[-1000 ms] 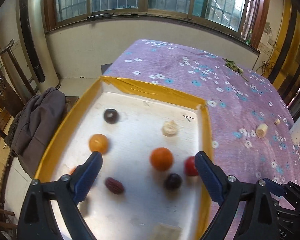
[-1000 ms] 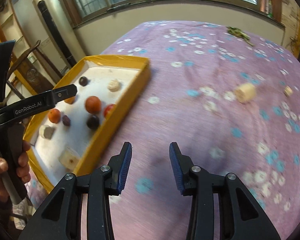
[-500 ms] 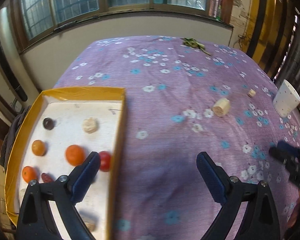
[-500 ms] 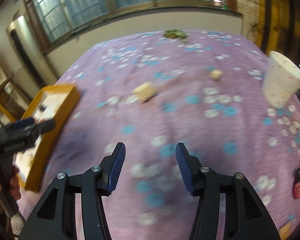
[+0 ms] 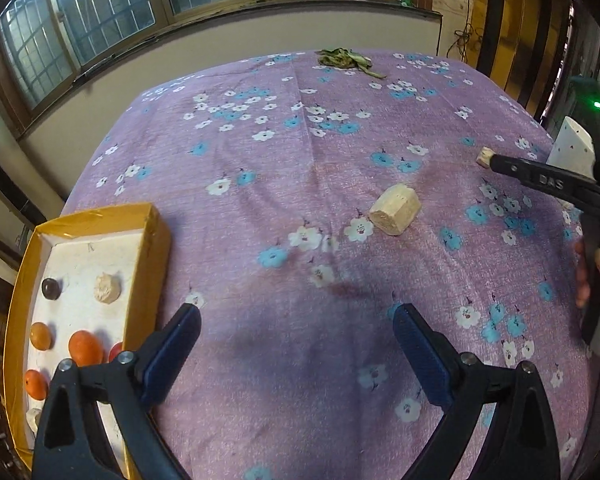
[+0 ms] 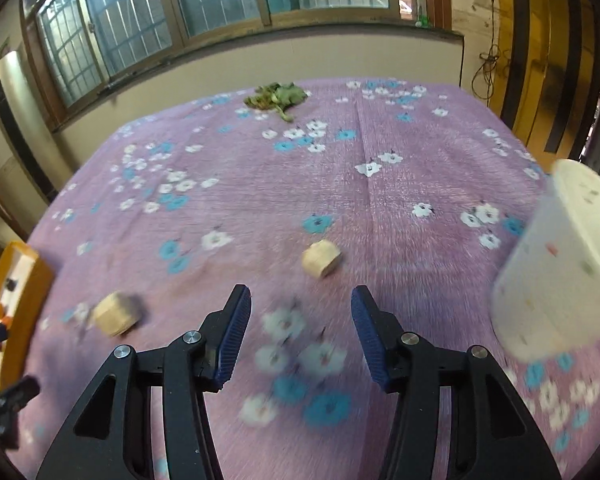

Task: Organize fruits
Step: 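Grasp a cream yam piece with the left tool while the right tool grasps another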

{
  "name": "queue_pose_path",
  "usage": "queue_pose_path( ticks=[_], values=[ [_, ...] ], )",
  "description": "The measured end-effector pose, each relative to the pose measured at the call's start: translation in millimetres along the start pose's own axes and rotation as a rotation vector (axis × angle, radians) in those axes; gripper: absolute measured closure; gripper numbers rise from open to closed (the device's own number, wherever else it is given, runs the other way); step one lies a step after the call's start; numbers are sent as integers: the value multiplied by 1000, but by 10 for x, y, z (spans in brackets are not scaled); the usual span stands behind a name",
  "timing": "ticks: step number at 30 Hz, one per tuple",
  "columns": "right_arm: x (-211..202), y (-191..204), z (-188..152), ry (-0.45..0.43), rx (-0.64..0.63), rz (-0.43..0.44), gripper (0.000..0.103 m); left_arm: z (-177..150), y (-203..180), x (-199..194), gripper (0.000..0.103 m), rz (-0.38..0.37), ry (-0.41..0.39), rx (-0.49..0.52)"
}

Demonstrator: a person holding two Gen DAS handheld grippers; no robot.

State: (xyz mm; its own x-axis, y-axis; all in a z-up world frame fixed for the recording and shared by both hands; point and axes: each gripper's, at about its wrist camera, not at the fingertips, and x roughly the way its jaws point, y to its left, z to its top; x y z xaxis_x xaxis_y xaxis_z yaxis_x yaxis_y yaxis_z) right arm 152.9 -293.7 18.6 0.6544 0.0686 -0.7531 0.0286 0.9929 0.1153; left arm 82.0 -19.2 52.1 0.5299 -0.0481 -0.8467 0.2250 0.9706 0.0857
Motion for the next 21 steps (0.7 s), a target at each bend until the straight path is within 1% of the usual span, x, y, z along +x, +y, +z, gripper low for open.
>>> queue_pose_path(
  ticks=[5, 6, 7, 8, 9, 10, 12, 14, 16, 20, 21],
  values=[
    [175, -68, 77, 4, -23, 25, 52, 108, -41, 97, 5, -6, 14, -1],
    [208, -63, 81, 9, -38, 20, 60, 134, -56, 119, 5, -6, 15, 1],
    [260, -46, 74, 33, -58, 15, 74, 163, -76, 139, 5, -8, 14, 4],
    [287, -37, 66, 45, -67, 11, 80, 192, -100, 161, 5, -11, 14, 10],
    [266, -28, 57, 23, -74, 7, 81, 220, -129, 188, 5, -16, 14, 16],
    [262, -32, 58, 20, -69, 9, 81, 250, -164, 218, 5, -19, 13, 24],
    [227, -62, 48, 8, -36, 22, 81, 310, -222, 289, 5, -26, 12, 37],
    [147, -72, 18, -11, -16, 39, 81, 382, -272, 365, 5, -48, 11, 40],
    [101, -55, 3, -18, -15, 54, 81, 452, -319, 432, 5, -76, 5, 37],
    [-10, -39, -79, -17, -9, 82, 81, 568, -423, 550, 5, -87, -28, 61],
    [-25, -32, -92, -16, -7, 84, 81, 586, -451, 575, 8, -91, -37, 71]
  ],
)
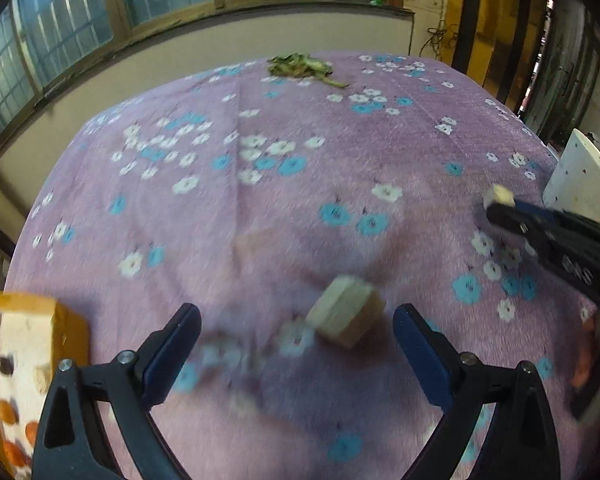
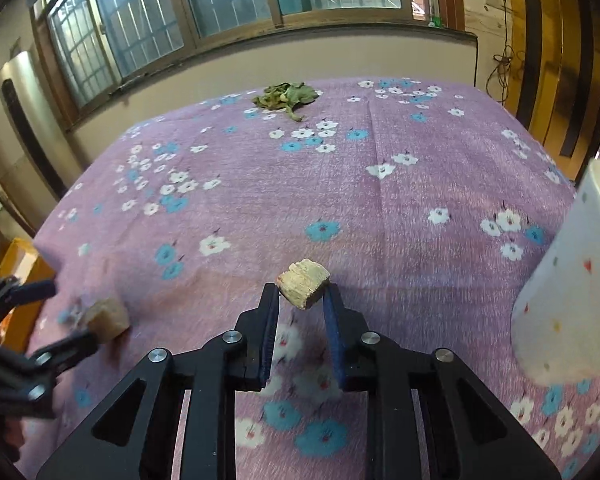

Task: Organize fruits
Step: 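Grasp a cream yam piece with the left tool while the right tool grasps another, then carry both yam pieces over the tray with both tools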

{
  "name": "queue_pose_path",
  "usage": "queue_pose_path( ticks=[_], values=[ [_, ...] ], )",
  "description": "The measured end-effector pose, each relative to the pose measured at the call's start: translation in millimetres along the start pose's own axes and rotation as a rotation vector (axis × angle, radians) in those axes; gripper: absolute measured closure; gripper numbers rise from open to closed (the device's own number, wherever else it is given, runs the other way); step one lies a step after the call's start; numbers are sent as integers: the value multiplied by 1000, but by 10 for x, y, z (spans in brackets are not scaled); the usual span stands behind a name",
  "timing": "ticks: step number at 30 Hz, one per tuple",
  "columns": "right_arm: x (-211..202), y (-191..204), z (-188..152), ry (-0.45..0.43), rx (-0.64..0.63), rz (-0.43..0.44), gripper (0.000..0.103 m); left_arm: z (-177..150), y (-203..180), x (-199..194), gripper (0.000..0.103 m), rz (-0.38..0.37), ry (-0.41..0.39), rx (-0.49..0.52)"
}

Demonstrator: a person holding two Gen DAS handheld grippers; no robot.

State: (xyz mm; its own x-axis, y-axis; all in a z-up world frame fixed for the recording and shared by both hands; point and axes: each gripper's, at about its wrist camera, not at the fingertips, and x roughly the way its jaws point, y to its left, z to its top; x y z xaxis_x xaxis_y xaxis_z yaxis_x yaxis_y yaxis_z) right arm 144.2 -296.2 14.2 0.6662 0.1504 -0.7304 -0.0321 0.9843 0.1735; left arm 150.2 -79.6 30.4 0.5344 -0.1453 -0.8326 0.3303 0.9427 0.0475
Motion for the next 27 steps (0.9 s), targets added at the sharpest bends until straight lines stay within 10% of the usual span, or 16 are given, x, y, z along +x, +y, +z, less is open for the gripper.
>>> queue_pose_path(
  ticks=[9, 27],
  values=[
    [-201, 69, -147, -16, 4, -5, 81, -38, -176, 137, 68, -118, -1, 57],
    [-717, 668, -628, -39, -42, -2, 81, -586, 302, -457, 68, -196, -13, -48]
  ],
)
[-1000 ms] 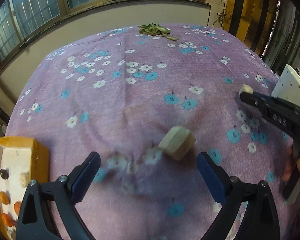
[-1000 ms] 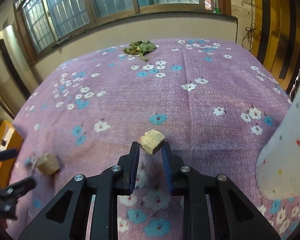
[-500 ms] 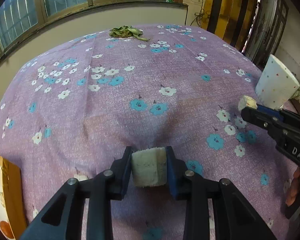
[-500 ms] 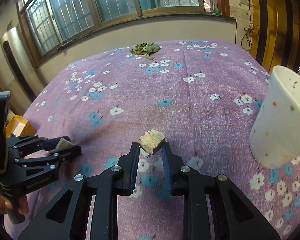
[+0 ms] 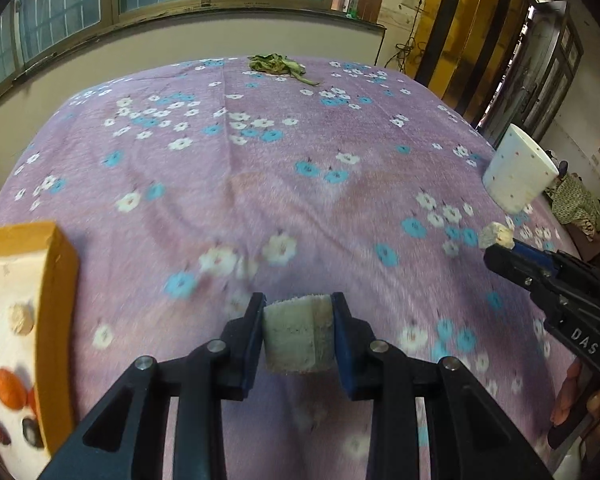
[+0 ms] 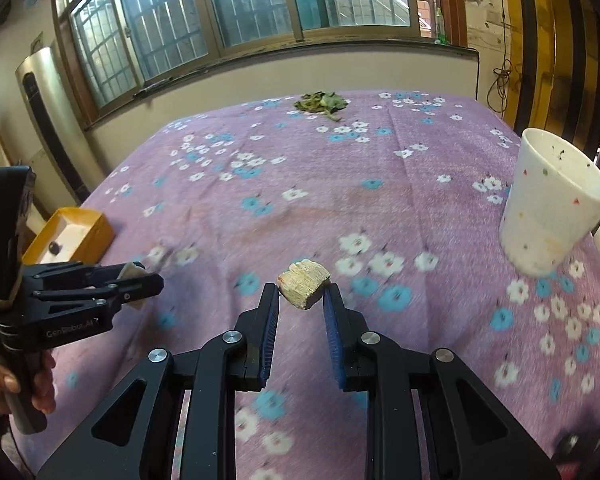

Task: Organize fruits
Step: 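Carry both yam pieces over the tray with both tools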

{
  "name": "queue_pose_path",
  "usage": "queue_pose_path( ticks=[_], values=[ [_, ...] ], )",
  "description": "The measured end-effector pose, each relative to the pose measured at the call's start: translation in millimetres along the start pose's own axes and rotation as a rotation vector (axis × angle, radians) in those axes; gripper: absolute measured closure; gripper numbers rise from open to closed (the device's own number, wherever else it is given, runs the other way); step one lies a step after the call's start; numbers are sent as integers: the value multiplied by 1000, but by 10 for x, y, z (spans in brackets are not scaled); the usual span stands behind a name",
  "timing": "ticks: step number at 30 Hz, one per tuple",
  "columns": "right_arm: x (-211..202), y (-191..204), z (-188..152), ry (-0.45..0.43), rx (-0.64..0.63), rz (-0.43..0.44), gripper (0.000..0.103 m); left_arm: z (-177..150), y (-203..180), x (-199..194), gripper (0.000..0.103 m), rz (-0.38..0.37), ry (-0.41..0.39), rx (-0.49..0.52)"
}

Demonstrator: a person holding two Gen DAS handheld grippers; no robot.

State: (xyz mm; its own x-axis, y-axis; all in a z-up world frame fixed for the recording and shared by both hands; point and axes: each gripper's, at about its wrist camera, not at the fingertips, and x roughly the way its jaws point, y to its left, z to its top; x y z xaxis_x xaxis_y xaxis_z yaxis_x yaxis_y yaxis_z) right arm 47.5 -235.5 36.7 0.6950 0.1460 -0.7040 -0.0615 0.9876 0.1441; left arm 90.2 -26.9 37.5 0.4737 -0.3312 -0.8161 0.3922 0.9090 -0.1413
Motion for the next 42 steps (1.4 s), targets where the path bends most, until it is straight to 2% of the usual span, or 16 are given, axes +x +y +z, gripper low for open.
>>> queue_pose_path(
  ticks=[9, 19, 25, 31, 42],
  values=[
    [-72, 365, -357, 39, -29, -6, 81, -312, 161, -286, 68, -11, 2, 0],
    [-116, 948, -301, 24, -82, 45, 81, -430, 489, -690, 68, -28, -44, -63],
    [-31, 1420, -143, 9, -129, 109, 81, -430, 927, -913, 68, -2, -66, -138],
    [95, 1913, 73, -8, -174, 172, 81, -413, 1452, -1071, 68, 71, -87, -188],
    [600, 2799, 461, 3, -233, 242, 81, -278, 2421, -1047, 68, 170, -78, -262]
  ],
)
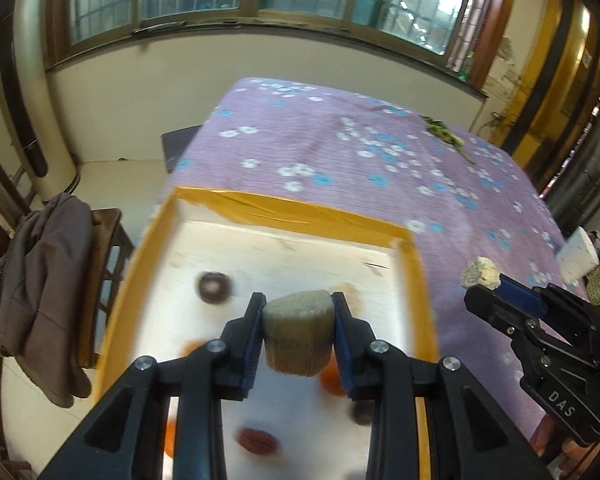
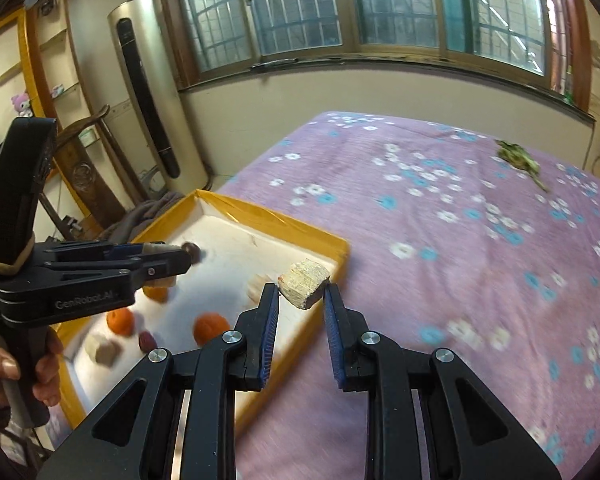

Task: Organize fruits
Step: 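Carry both yam pieces over the tray with both tools, then lower both yam pieces into the tray and open both tools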

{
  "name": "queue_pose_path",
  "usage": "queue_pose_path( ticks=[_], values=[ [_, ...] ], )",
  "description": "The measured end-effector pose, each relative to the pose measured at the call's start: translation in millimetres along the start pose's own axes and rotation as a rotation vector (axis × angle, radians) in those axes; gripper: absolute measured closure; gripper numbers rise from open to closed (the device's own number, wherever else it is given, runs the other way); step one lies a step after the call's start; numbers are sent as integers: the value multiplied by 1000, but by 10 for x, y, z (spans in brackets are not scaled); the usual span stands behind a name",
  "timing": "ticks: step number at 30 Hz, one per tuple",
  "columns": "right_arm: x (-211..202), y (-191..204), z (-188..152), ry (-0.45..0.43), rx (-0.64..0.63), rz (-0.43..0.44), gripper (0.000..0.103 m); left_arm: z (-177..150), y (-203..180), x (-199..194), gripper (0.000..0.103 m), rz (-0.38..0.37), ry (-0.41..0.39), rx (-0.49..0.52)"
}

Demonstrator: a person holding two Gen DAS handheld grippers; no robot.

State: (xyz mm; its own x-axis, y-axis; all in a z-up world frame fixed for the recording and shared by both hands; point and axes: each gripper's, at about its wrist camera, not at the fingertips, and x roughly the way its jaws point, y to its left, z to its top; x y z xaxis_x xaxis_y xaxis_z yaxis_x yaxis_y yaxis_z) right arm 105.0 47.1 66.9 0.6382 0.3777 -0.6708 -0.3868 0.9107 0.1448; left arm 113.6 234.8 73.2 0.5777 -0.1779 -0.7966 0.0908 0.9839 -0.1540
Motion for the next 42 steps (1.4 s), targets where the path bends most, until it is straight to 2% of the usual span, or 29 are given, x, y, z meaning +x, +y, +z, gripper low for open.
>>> queue_pose_path(
  ticks=[7, 18, 27, 32, 37, 42],
  values=[
    [481, 136, 178, 52, 14, 1, 81, 205, 306, 298, 68, 33, 29, -26],
    [965, 141, 230, 158, 9, -35, 81, 344, 378, 684, 68, 46, 80, -13],
    [1113, 110, 219, 202, -8, -58, 80, 353, 412, 850, 68, 54, 112, -3],
    [1112, 85, 208, 200, -2, -64, 81, 352, 382, 859, 68, 73, 102, 21],
    [1073, 63, 207, 195, -1, -77, 81, 343, 411, 843, 59, 95, 99, 18],
    [995, 62, 200, 193, 2, -104, 80, 320, 384, 800, 56, 104, 94, 39]
  ],
)
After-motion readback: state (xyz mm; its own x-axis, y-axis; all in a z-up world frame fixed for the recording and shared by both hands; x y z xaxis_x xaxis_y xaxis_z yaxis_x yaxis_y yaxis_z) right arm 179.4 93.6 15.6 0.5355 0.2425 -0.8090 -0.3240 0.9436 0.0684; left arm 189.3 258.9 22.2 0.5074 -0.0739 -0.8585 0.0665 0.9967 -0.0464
